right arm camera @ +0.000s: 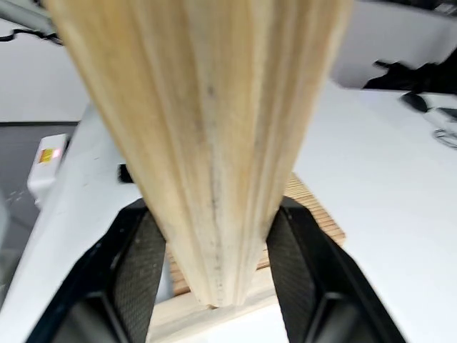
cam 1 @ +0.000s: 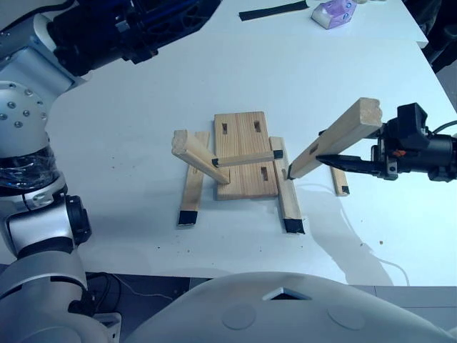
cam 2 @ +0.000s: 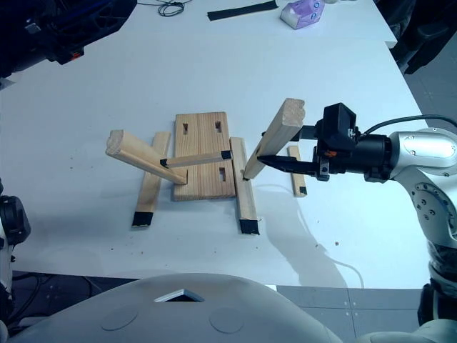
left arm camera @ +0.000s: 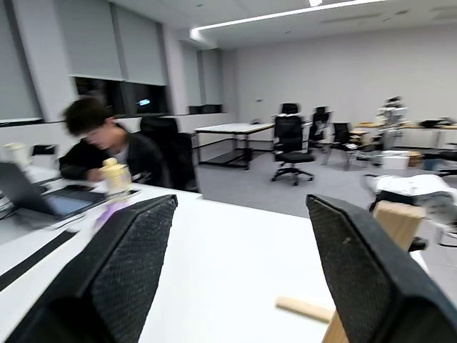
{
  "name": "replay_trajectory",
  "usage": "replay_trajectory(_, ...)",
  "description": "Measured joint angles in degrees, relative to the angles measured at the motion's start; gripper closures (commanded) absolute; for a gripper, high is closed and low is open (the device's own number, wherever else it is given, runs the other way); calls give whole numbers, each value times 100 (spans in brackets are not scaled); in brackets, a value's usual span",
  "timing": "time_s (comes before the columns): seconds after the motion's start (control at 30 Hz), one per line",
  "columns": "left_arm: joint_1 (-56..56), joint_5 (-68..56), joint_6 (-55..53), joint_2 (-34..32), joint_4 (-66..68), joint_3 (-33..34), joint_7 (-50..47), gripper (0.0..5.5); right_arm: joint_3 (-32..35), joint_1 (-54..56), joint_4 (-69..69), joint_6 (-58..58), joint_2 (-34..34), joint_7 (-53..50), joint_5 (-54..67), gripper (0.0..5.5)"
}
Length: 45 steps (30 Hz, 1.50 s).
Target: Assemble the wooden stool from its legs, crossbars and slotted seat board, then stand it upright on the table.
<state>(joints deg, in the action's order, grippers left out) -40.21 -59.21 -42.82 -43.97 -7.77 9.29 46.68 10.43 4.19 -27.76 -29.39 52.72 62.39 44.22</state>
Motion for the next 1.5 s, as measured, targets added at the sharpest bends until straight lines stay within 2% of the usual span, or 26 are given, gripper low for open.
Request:
replay_trajectory(0.2,111,807,259,-1,607,-182,527,214,-139,1,219,204,-538,-35,-35,347)
replay_trajectory(0.63,96,1206,229,197,998,-296,1158,214,-532,-216,210,537,-1189,-245,-380,347)
replay_trajectory(1.03,-84,1443,96,327,1202,-440,1480,214,-692,-739,99,1103,-1352,-269,-839,347)
replay_trajectory(1.5,-207,1571,-28,422,1245,-459,1642,214,-807,-715,225,1477,-1417,-257,-1097,347)
